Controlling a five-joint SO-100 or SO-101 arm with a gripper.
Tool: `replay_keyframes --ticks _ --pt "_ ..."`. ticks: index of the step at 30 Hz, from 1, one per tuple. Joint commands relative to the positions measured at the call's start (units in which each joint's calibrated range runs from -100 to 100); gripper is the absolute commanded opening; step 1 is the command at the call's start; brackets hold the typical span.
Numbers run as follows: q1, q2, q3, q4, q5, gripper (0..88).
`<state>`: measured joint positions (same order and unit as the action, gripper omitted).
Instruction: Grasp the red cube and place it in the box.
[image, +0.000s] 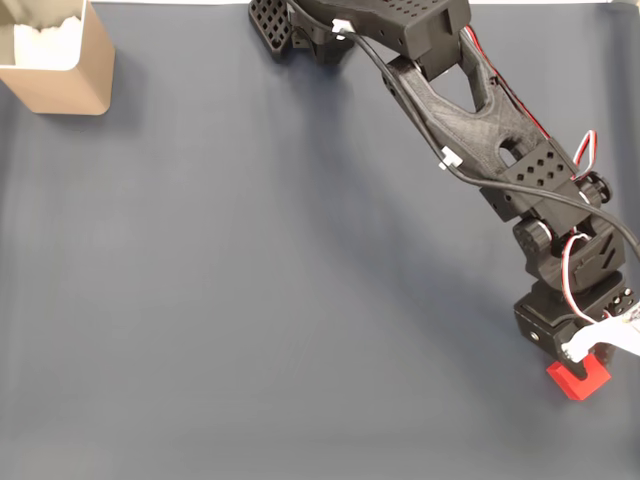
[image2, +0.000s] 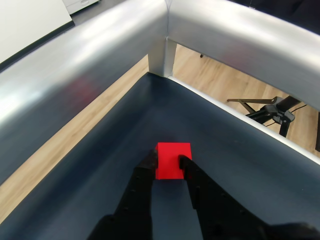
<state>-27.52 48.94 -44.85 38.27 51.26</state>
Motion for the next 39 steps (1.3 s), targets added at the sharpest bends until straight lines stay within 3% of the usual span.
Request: replay_keyframes --ticks 1,5,17,27,39 --pt "0.6 -2.7 -2.6 0.0 -0.9 14.1" --pt "0.7 -3.4 -2.6 -0.9 -2.0 21.3" --pt "1.2 -16.4 4.8 -1.1 -5.8 27.8" --pt "3.7 -27.0 17.5 -1.3 -5.2 34.4" --pt "5.8 -36.1 32.3 -1.7 -4.1 35.8"
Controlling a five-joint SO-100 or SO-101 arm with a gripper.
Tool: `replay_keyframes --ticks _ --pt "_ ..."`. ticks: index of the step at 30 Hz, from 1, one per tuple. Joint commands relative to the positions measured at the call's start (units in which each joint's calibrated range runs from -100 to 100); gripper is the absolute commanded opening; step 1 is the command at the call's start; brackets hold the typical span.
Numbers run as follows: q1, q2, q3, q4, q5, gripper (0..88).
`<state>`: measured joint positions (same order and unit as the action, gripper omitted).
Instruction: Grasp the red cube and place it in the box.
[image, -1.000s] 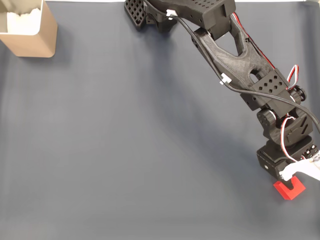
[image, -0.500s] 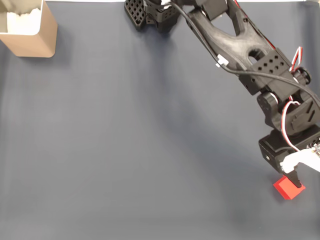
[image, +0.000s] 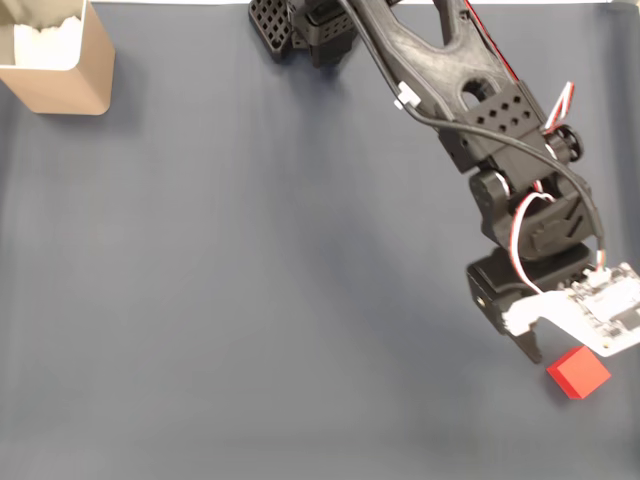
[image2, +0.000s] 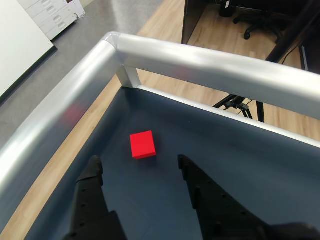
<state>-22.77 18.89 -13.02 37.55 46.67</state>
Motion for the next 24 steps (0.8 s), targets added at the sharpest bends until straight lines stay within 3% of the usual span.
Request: replay_keyframes --ticks 1,24 --pt "1.2 -6.7 1.3 -1.0 0.6 35.8" --pt "0.6 -3.6 4.4 -8.2 4.6 41.5"
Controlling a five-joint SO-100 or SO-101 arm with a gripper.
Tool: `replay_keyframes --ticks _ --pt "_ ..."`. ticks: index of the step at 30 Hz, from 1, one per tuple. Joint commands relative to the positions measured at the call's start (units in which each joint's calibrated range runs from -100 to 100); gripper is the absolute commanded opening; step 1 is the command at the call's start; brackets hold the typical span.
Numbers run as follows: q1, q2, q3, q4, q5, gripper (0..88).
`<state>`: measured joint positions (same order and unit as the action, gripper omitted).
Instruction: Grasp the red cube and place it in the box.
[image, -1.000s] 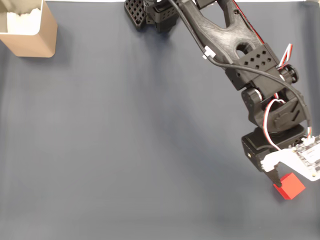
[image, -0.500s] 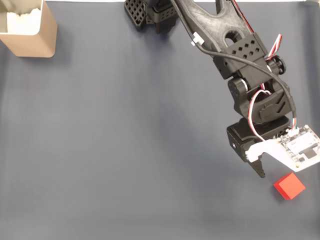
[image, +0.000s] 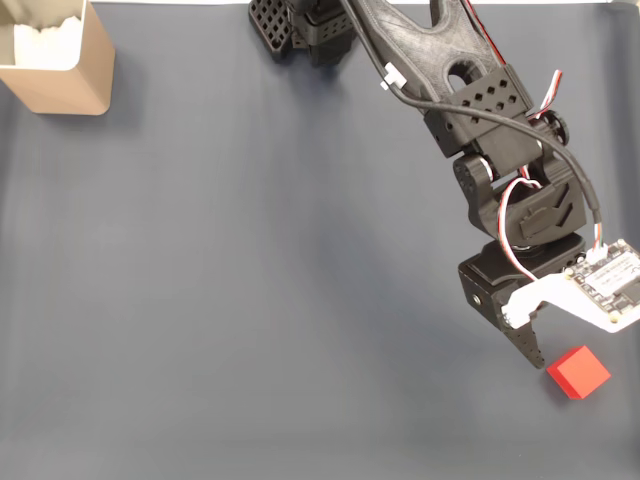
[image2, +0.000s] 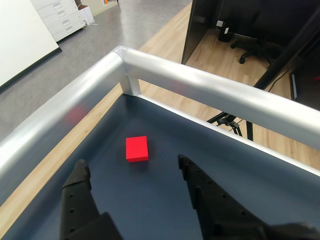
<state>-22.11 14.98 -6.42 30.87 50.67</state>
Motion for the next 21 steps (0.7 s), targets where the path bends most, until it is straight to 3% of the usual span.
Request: replay_keyframes --ticks 1,21 --pt "-0.1 1.1 -2.7 -1.5 0.6 41.6" --pt "-0.2 12.7 -11.6 -0.9 -0.5 42.0"
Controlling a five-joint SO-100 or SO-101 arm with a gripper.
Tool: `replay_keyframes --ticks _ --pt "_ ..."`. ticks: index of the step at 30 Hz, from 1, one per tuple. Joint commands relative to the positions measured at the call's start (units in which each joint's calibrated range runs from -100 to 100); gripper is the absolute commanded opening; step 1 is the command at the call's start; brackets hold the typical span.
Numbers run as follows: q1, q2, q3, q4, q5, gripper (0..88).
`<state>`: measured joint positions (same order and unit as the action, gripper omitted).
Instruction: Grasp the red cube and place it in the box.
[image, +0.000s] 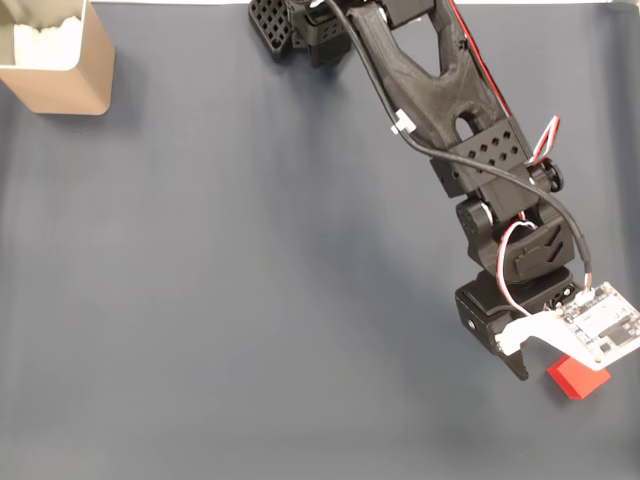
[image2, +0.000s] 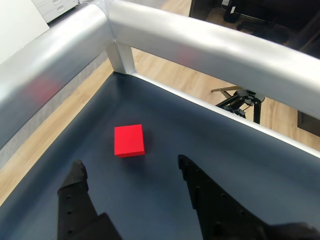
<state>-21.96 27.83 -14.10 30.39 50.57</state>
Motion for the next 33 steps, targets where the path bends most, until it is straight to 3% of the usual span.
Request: replay_keyframes --ticks 1,33 --pt "-0.3 0.3 -4.3 -0.5 -0.4 42.0" --pt "-2.7 14.3 -19.6 0.3 -1.3 41.9"
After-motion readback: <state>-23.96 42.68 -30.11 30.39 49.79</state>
